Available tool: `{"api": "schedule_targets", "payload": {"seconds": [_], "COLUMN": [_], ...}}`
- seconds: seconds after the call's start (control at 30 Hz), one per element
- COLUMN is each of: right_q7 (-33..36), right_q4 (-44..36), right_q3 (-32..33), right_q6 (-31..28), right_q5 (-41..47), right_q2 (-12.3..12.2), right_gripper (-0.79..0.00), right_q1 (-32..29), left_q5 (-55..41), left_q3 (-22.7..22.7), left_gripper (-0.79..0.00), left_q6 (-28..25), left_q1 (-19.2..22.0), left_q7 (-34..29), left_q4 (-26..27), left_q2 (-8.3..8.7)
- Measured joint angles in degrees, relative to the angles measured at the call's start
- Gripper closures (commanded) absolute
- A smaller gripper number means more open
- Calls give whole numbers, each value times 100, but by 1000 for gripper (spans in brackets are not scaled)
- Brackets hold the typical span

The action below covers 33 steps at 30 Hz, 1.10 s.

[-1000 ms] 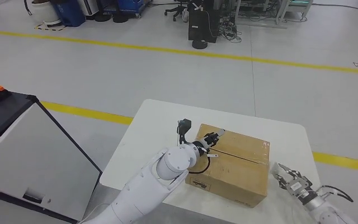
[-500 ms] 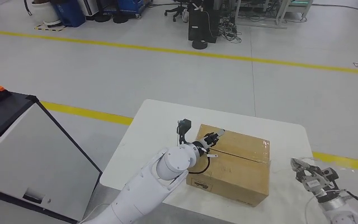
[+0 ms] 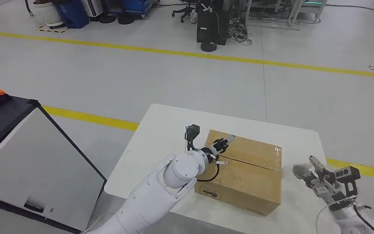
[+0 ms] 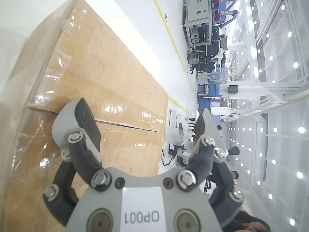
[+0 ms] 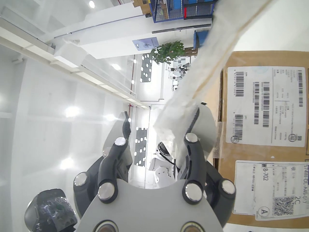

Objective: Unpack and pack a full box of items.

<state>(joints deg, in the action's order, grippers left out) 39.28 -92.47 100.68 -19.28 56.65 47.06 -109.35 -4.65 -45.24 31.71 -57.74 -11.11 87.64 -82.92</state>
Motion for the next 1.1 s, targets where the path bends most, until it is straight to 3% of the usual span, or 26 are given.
{"api": "schedule_targets", "payload": {"seconds": [0.37,0.6,0.87,1.1], "right_q7": [-359,-325,831,1081], "right_q4": [-747,-745,-411,-269], "right_q3": [78,4,-192,-198], "right_q6": [-120,-421,-236,9], "right_q5": [-891,-780,-491,-301], "right_q2": [95,184,227,243], "right_gripper": [-785,-785,-785,-785], "right_q1": [-110,-8,280,376], "left_q5": [0,0,0,0], "left_q3": [0,0,0,0], "left_gripper": [-785,-785,-785,-785], "left_q6": [0,0,0,0], "left_q1": [0,0,0,0], "left_q7": [0,0,0,0], "left_q4": [0,0,0,0], "left_q2": [0,0,0,0]}}
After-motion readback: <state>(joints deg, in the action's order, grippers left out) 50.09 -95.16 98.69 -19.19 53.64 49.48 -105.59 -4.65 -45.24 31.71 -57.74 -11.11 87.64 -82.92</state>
